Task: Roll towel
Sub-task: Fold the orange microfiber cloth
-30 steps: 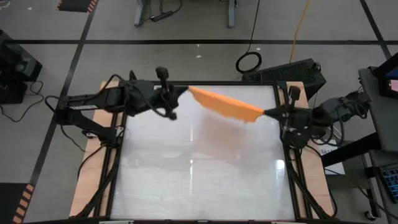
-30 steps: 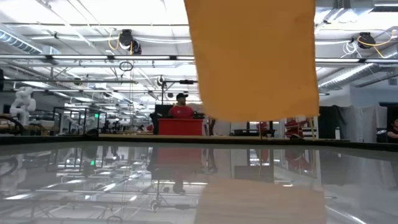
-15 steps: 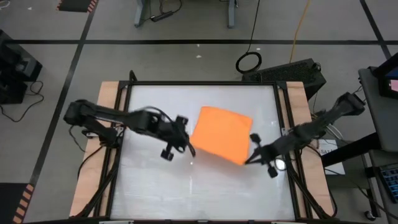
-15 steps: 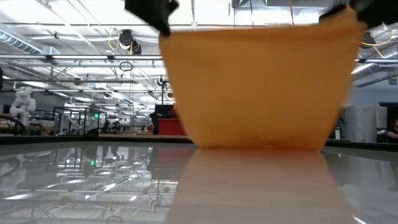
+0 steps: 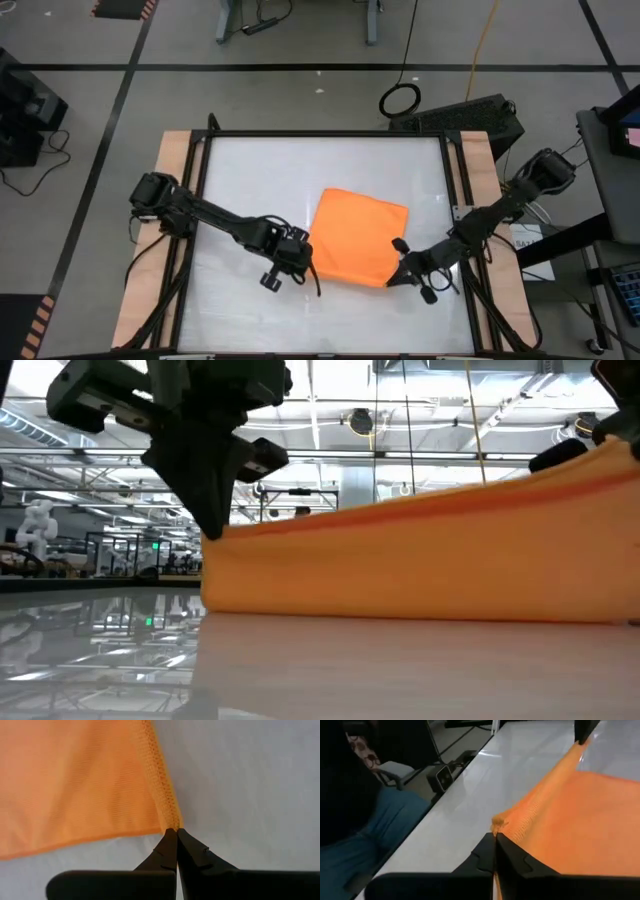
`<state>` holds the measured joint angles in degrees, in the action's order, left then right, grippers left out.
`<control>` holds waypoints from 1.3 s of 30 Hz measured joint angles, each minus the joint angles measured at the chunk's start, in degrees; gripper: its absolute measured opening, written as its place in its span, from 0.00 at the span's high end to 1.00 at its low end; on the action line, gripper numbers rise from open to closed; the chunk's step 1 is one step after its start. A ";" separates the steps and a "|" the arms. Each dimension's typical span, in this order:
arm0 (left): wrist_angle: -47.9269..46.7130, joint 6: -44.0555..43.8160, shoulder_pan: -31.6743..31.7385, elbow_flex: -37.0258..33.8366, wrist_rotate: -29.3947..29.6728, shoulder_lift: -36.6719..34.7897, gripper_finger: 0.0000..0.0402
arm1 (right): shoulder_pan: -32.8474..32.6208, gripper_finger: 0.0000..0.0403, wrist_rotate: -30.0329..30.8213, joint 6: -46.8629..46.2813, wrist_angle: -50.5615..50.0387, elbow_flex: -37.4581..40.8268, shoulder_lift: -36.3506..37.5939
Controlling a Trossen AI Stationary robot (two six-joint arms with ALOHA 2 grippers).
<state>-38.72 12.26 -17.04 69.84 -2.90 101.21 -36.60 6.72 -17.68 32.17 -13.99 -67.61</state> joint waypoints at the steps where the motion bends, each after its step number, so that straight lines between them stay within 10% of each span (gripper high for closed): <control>1: 0.21 -0.01 -0.22 0.00 0.00 0.12 1.00 | -0.08 0.99 -0.76 -0.10 -0.06 -0.45 -1.19; 16: 1.83 -2.45 -4.29 0.00 -4.68 0.05 0.74 | -0.56 0.61 -7.45 0.66 -10.84 -10.21 -7.16; 23: 3.86 -4.42 -4.85 0.00 -1.24 0.05 0.62 | 1.76 0.60 7.52 4.40 -22.23 -10.50 -4.02; 31: 12.53 -4.40 -0.16 0.00 8.32 0.05 0.61 | 11.25 0.64 10.92 10.75 -26.21 -10.51 -3.79; 39: 20.23 -4.42 6.14 0.11 -2.52 2.61 0.61 | 21.86 0.67 8.91 16.64 -27.82 -10.51 -3.79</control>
<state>-18.49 7.84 -10.90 69.95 -5.42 103.81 -14.75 15.62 -1.04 4.35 -24.50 -71.40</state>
